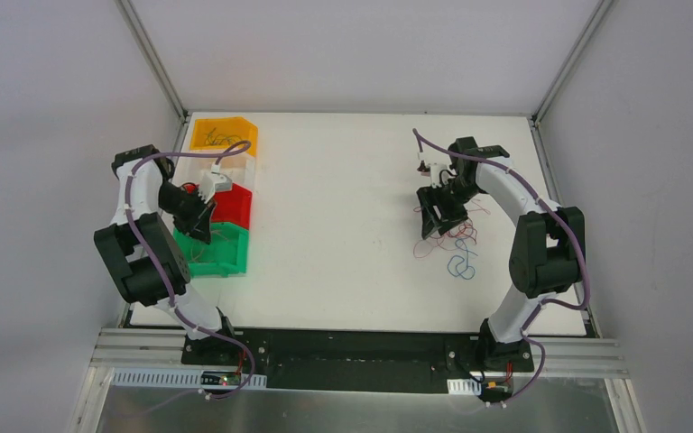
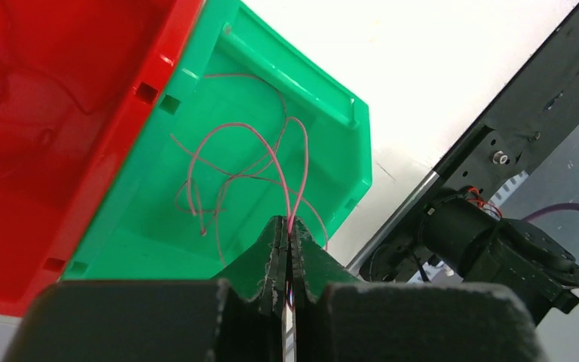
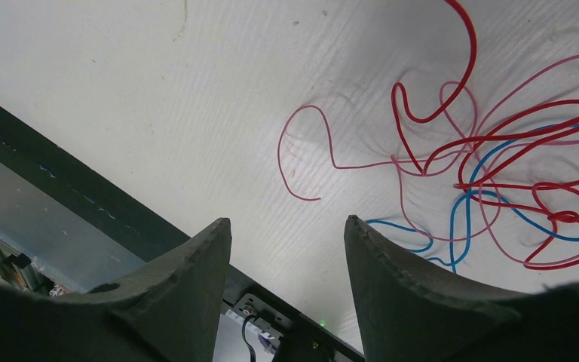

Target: Untangle the cables

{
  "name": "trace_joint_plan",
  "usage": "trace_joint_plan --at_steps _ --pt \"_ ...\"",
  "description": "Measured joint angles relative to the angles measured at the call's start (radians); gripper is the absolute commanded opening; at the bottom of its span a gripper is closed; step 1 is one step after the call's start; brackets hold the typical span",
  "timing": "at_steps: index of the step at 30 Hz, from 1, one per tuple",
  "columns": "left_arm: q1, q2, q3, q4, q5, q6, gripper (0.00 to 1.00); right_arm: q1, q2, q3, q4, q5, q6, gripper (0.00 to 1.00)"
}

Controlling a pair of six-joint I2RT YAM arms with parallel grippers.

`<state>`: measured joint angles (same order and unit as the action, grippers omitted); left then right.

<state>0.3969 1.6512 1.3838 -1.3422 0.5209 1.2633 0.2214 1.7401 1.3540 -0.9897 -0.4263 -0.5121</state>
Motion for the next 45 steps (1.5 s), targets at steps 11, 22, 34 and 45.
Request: trace_joint_plan --at_steps 11,22,34,45 --pt "0.003 0.003 -0.081 0.111 -0.042 -0.058 0.57 0.000 0.000 0.000 -0.021 0.003 -0.019 0.60" --pt "-0.022 -0.099 0.103 0.012 -0.012 -0.090 0.71 -0.017 -0.005 0.000 -0.029 0.002 -0.020 0.60" --pt "-0.670 -0.072 0.027 0.487 0.219 -0.734 0.73 -0.214 -0.019 0.000 -0.072 -0.014 -0.008 0.58" --pt "-1.211 0.325 0.024 1.186 0.169 -1.168 0.82 -0.296 0.046 0.000 -0.029 -0.016 0.071 0.55"
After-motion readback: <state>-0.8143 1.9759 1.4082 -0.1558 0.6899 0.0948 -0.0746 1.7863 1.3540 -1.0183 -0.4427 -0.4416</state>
